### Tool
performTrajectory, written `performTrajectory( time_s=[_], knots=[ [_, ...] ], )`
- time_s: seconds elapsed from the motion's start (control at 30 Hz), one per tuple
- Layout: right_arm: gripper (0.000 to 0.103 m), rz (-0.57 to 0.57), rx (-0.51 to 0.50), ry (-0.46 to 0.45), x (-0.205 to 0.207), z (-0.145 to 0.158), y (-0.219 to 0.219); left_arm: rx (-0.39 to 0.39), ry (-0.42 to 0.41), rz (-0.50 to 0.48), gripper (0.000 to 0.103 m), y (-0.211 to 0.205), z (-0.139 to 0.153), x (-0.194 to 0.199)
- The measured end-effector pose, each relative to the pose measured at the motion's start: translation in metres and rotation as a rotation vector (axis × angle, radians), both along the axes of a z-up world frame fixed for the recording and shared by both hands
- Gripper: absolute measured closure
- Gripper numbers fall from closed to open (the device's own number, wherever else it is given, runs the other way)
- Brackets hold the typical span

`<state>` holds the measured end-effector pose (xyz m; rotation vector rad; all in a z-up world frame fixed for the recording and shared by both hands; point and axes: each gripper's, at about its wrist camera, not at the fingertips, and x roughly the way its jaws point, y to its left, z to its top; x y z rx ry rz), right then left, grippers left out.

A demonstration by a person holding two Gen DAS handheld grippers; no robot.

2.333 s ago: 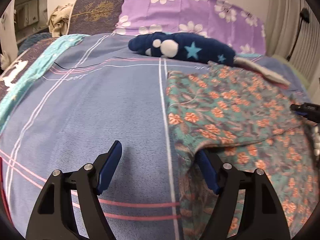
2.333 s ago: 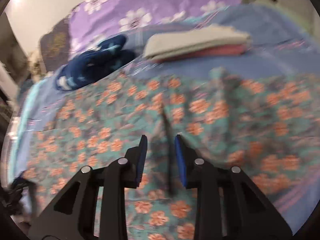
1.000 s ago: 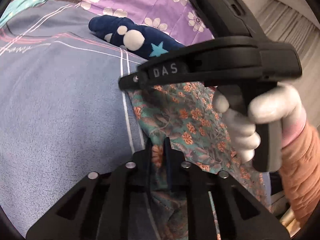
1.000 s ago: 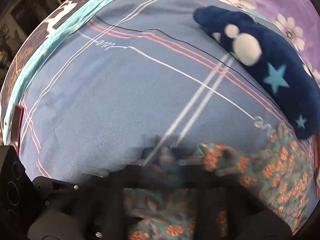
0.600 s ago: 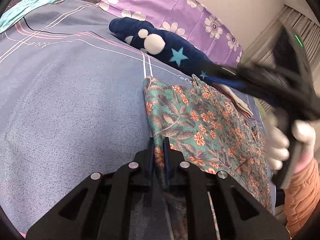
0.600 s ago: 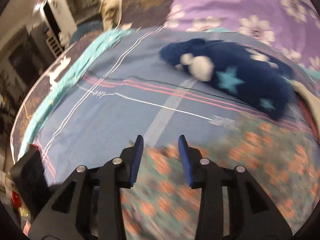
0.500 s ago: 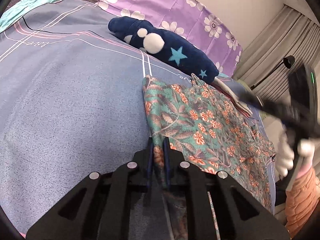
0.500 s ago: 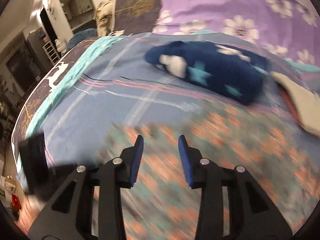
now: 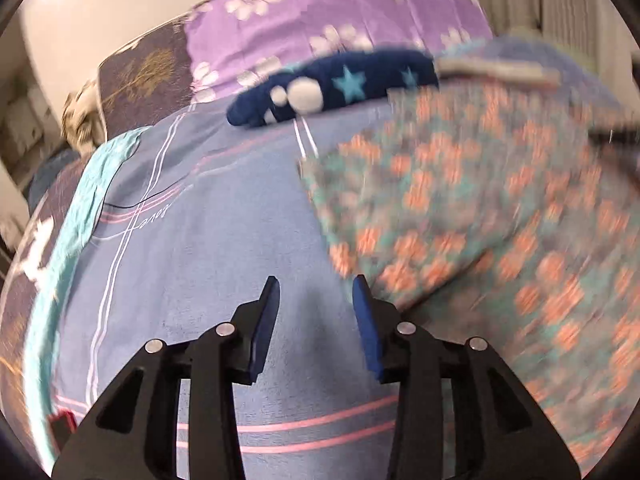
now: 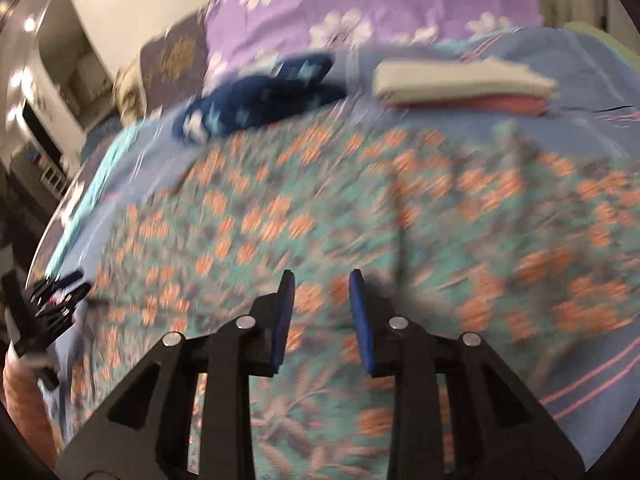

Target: Fold small clothes

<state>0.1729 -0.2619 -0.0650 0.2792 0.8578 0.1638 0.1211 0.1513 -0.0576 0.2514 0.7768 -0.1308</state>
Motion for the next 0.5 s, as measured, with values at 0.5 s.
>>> performTrajectory(
  time_s=[0.5],
  knots=[
    [0.074, -0.209, 0.174, -0.112, -0.054, 0.008, -0.112, -0.142, 0.117, -0.090, 0.058, -0.108, -0.040, 0.051]
  ],
)
